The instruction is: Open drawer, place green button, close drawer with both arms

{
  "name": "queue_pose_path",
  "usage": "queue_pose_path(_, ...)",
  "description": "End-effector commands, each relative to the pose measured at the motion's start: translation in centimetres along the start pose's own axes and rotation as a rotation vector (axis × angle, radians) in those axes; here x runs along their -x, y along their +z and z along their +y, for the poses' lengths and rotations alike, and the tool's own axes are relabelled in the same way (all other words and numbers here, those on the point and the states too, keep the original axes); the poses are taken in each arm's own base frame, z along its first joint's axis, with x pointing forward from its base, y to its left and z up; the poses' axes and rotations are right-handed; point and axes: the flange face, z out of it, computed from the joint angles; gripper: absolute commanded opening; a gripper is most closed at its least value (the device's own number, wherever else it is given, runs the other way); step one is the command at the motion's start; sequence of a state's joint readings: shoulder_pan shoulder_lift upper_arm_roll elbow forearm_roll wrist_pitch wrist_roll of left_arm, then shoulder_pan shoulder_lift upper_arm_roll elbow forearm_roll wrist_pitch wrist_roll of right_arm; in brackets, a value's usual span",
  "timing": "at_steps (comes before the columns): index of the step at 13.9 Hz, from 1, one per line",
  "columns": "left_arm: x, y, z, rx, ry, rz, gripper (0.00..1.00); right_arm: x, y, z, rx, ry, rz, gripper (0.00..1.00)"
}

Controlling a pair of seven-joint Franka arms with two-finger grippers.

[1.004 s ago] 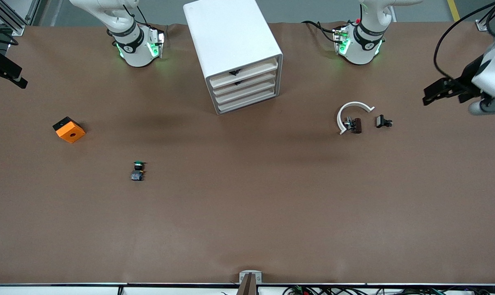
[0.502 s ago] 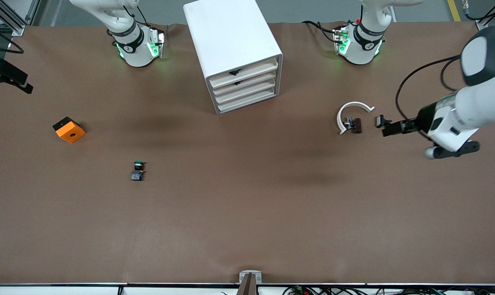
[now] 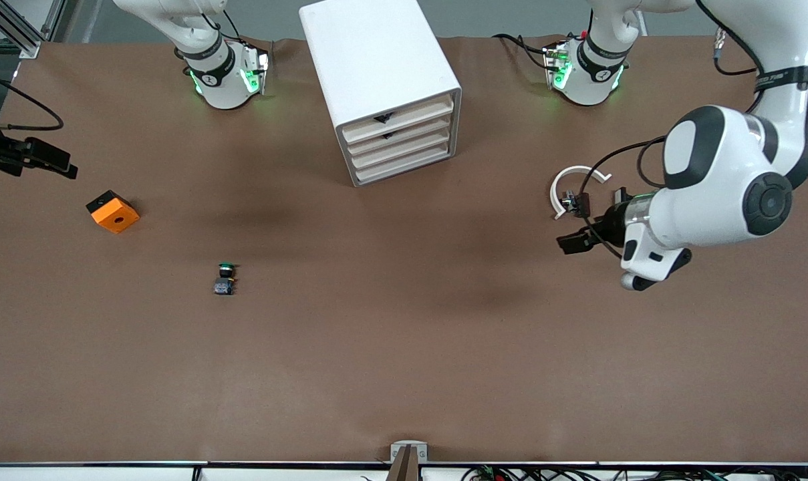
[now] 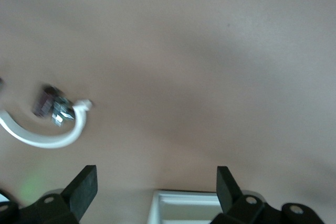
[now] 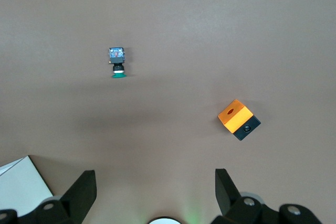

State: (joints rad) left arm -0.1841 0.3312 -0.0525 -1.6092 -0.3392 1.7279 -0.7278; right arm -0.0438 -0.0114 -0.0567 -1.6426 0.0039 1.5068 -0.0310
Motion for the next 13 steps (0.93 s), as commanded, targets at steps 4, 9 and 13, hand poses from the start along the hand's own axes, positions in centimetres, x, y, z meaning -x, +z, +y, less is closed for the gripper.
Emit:
queue_pose_path(4,2.5,5.2,4.5,-0.039,-0.369,-0.1,1.0,-3.0,3.3,0.6,0.015,0.005,-0.063,1.0)
queue_pose_path(9,6.0,11.5,7.2,-0.208,-0.69,-0.177,1.0,-4.1,4.4,-0.7,0.004,0.016,-0.051,1.0)
queue_pose_path(13,8.1,17.8,8.2,-0.38,-0.878,-0.335,1.0,-5.6,10.4,-4.0,0.008,0.058,-0.021,1.0)
